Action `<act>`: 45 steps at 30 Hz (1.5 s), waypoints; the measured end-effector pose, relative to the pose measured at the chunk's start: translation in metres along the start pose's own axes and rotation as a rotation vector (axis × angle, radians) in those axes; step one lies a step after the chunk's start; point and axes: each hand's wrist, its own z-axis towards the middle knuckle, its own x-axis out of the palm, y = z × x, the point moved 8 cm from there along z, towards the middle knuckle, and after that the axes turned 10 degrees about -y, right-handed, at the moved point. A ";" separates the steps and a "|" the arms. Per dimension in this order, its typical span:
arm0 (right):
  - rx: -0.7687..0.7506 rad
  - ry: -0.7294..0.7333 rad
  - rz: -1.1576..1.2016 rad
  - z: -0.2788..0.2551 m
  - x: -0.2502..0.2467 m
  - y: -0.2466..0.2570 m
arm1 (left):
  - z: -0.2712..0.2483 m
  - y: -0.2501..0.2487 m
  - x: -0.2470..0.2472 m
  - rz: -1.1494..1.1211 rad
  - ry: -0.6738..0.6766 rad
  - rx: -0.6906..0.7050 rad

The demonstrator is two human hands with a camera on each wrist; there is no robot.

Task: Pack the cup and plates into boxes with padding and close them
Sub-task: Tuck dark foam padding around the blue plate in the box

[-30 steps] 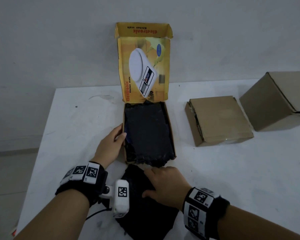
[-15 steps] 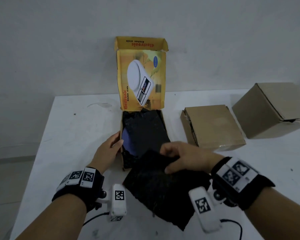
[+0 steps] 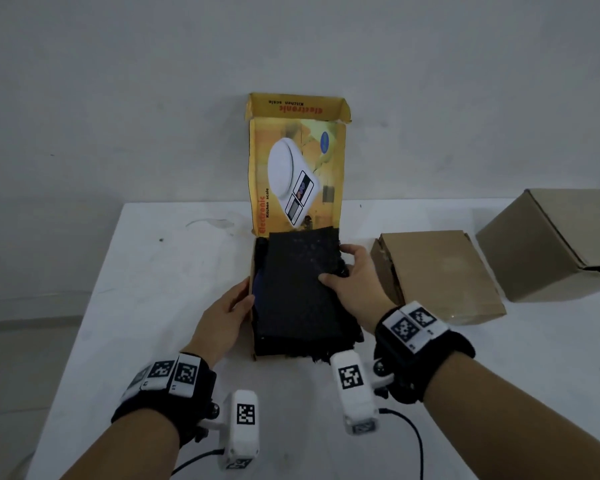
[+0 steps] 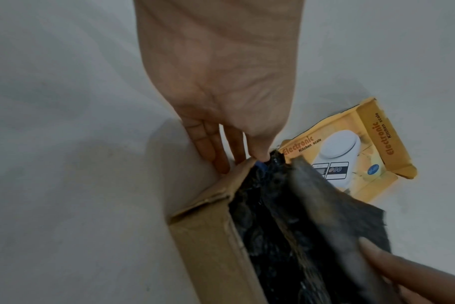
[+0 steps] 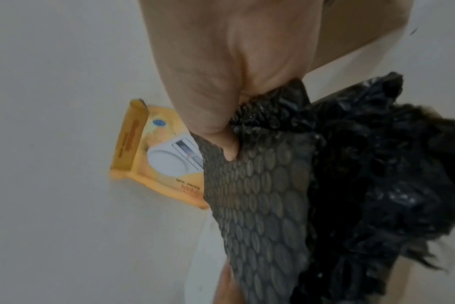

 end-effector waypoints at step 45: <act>-0.667 0.562 -1.252 -0.016 0.039 -0.022 | 0.011 -0.018 0.007 0.398 -0.100 0.252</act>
